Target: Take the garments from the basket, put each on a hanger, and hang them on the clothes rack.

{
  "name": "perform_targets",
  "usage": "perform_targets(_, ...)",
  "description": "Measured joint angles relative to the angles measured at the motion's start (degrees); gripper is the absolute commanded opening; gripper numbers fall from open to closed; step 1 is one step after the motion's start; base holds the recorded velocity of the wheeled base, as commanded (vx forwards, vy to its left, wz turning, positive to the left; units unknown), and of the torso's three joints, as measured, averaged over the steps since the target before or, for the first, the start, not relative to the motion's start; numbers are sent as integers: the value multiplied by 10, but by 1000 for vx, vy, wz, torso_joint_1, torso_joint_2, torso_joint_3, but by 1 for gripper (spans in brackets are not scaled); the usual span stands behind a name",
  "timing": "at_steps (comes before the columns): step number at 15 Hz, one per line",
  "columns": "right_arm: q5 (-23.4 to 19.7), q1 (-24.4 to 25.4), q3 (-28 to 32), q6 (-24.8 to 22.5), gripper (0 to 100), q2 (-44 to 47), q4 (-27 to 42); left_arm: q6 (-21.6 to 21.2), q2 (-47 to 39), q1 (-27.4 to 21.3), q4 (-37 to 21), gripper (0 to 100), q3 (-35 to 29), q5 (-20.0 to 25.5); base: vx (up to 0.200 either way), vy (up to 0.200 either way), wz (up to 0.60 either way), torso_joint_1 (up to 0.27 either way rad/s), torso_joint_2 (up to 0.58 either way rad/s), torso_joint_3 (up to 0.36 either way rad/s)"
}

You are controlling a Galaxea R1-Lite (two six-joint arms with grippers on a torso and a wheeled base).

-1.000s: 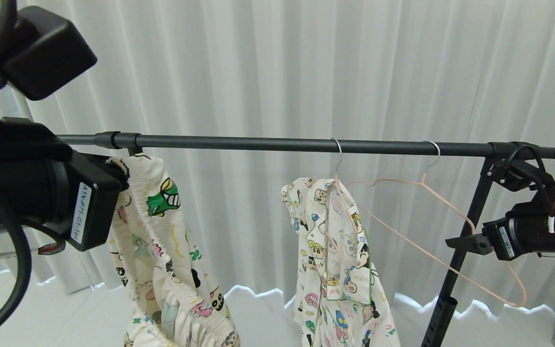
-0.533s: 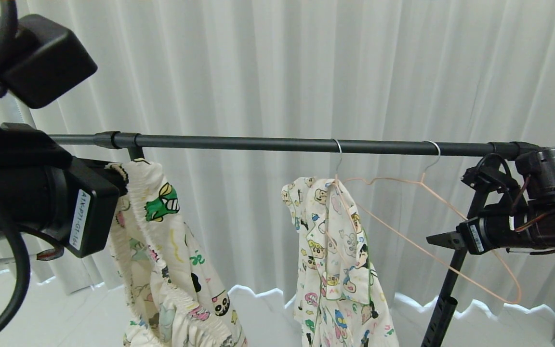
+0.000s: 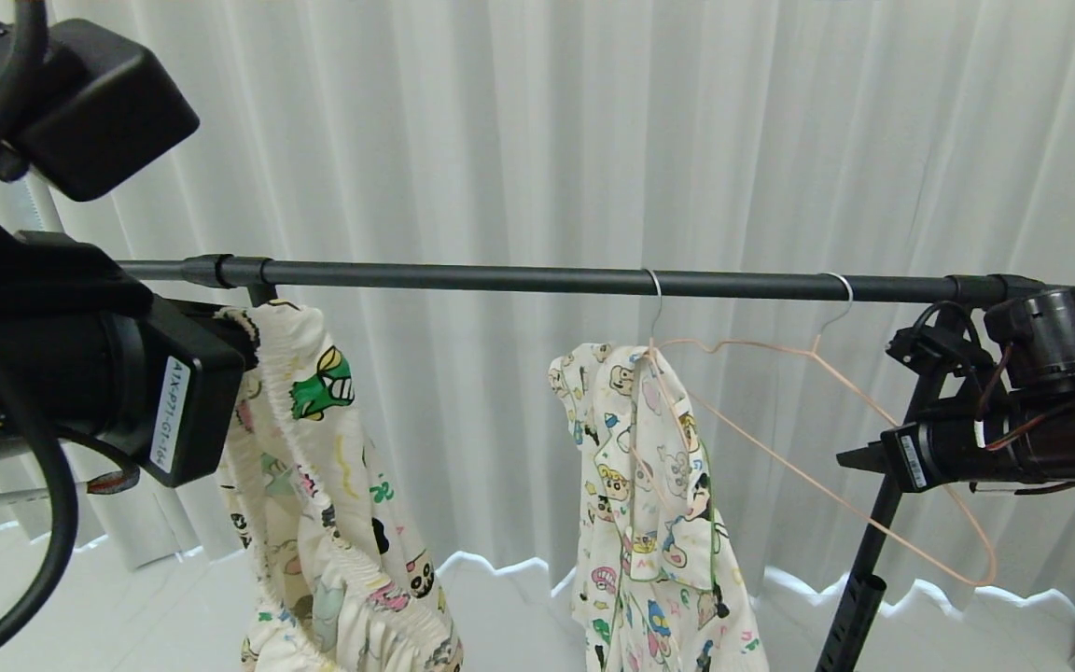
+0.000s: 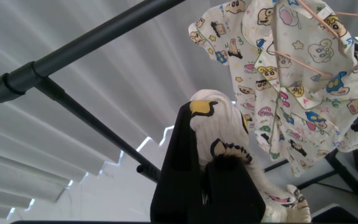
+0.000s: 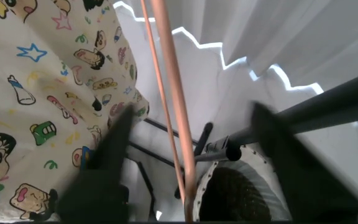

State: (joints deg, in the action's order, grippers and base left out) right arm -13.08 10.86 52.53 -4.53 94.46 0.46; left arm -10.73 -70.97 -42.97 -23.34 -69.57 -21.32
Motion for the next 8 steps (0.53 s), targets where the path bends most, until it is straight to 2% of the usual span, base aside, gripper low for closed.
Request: perform_targets(8,0,5,-8,37,0,-43,5,-1,4,0,1,0,1,0,0,0,0,0,0,0)
